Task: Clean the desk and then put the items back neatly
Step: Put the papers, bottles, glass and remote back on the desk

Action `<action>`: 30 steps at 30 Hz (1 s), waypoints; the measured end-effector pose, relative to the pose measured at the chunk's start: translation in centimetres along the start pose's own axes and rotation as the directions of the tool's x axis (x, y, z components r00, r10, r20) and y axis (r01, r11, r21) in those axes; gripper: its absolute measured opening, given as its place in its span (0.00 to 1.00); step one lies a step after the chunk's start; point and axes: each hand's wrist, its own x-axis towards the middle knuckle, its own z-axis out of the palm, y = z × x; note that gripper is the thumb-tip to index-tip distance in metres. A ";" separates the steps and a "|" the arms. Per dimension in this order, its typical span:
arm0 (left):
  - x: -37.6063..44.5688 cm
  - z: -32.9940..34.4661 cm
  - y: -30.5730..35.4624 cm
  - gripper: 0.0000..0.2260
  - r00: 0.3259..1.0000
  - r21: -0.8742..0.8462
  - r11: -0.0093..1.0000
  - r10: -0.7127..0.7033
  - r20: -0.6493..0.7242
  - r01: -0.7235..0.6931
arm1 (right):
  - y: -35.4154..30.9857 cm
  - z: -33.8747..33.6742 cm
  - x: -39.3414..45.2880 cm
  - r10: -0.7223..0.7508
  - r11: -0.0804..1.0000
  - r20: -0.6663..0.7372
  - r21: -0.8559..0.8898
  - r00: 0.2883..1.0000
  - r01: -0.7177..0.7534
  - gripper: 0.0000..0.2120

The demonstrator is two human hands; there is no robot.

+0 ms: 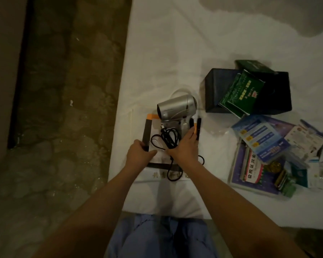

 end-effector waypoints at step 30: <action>-8.4 -1.3 7.0 0.08 0.975 -0.029 0.977 0.212 0.058 -0.211 | 10.6 -9.7 -7.3 0.061 0.955 -0.067 0.296 0.996 -0.039 0.30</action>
